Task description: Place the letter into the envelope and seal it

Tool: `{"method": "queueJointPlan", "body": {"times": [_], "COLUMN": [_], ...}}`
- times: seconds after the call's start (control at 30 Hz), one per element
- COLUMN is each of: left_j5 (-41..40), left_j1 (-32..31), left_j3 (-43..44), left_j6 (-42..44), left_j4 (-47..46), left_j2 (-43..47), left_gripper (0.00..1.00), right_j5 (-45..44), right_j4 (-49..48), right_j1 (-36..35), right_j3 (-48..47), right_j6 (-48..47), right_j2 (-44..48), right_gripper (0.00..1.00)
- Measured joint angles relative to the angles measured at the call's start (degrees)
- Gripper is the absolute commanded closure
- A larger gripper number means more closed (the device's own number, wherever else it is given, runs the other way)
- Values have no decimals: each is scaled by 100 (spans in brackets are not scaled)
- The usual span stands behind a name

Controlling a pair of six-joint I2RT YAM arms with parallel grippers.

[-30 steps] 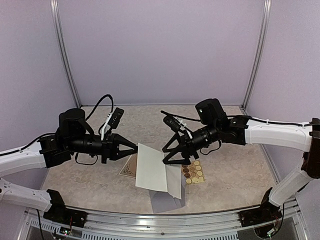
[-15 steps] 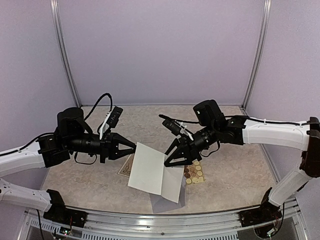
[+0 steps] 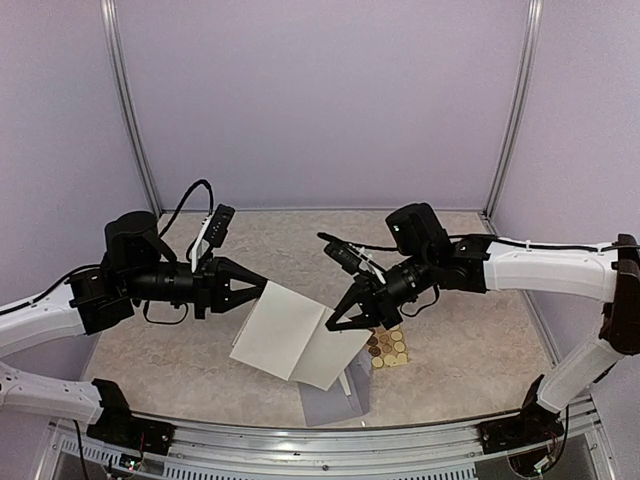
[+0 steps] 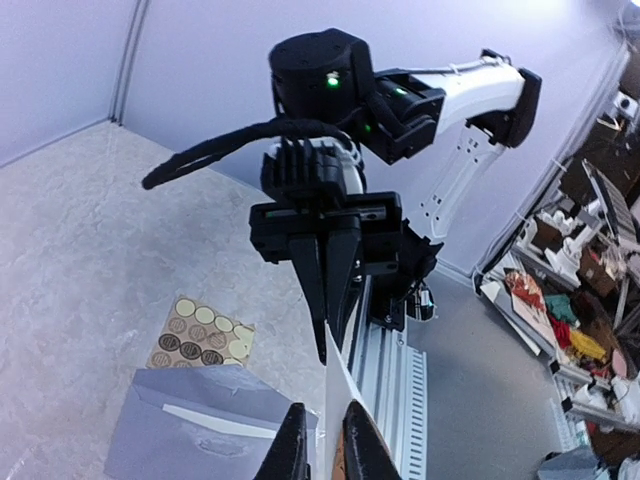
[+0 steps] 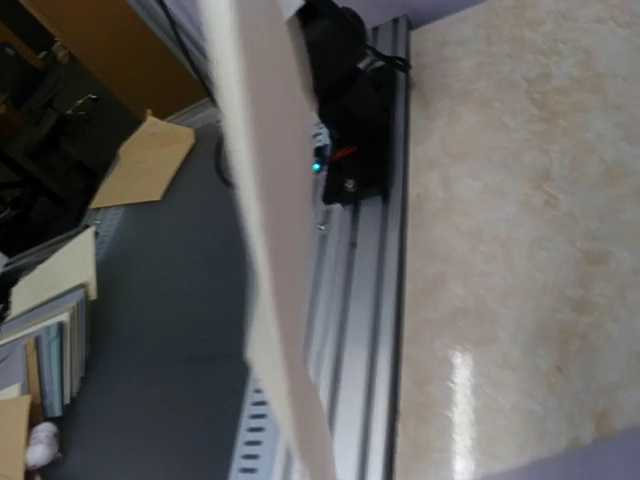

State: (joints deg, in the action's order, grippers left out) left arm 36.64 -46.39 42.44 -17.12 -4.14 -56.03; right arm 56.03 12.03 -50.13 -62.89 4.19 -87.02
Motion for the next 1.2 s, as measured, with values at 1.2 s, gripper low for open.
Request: {"method": "queueJointPlan", "body": {"times": [1.2], "left_j5": [-1974], "left_j1": [-968], "left_j3": [354], "left_j6": [166], "left_j4": [186], "left_j2": [-1154], "left_gripper": [35], "right_j5": [-1331], "right_j4": [496], "right_j1": [68], "right_j3": [-601], "right_j6": [345], "right_j2": [127], "right_gripper": [100]}}
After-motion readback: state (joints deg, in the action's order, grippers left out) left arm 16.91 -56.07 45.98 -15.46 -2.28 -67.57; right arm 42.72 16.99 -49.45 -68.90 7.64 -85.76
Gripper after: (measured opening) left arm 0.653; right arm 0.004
